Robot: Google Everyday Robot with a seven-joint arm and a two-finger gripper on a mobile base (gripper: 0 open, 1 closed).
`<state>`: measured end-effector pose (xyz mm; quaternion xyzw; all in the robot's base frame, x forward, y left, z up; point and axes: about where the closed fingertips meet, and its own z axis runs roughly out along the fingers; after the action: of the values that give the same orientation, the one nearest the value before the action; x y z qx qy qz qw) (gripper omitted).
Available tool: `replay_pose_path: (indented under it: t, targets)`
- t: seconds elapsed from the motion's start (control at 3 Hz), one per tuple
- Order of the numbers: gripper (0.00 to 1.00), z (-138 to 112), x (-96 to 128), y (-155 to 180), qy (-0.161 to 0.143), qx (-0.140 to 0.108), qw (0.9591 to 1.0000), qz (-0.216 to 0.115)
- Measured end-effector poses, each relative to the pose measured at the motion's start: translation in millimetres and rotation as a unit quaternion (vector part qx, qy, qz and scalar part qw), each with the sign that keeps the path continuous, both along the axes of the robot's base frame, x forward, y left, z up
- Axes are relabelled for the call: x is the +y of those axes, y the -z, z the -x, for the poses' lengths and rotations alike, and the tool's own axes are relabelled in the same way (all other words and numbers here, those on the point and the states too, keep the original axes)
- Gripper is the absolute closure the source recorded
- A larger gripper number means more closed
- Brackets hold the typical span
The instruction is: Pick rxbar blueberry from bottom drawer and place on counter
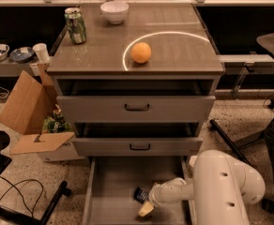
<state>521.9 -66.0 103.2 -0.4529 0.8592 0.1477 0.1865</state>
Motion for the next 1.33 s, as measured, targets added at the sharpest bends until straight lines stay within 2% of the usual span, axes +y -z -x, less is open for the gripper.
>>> replay_pose_path:
  t: [0.33, 1.33]
  targets:
    - [0.18, 2, 11, 21, -0.002, 0.011, 0.9999, -0.011]
    - [0.87, 2, 11, 1, -0.002, 0.011, 0.9999, -0.011]
